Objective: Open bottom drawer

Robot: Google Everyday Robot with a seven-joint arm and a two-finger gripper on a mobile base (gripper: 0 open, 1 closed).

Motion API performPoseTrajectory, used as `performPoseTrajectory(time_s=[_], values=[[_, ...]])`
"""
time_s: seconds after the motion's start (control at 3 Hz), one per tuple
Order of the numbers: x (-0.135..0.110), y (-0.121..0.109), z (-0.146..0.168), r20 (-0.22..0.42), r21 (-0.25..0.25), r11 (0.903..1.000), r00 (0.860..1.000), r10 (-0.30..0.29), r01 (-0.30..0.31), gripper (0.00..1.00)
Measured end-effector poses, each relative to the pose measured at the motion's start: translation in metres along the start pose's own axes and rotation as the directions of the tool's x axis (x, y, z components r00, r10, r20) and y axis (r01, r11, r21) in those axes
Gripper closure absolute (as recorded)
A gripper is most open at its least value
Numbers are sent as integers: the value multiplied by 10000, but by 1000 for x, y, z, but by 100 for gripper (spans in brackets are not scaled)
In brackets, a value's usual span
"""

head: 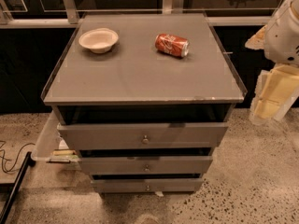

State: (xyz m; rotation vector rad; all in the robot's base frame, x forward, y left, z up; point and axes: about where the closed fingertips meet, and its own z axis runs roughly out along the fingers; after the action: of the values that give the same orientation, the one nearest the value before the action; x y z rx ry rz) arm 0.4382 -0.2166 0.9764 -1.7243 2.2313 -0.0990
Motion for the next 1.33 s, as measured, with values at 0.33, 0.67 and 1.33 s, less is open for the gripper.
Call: performPoseTrajectory(time_s=[0.33,0.67,1.33], values=[[0,0,0,1,0,10000,10000,-1,1,0],[6,7,16,112,-48,9999,9998,-147,148,0],[42,59,100,1435,-322,9989,9892,-301,351,0]])
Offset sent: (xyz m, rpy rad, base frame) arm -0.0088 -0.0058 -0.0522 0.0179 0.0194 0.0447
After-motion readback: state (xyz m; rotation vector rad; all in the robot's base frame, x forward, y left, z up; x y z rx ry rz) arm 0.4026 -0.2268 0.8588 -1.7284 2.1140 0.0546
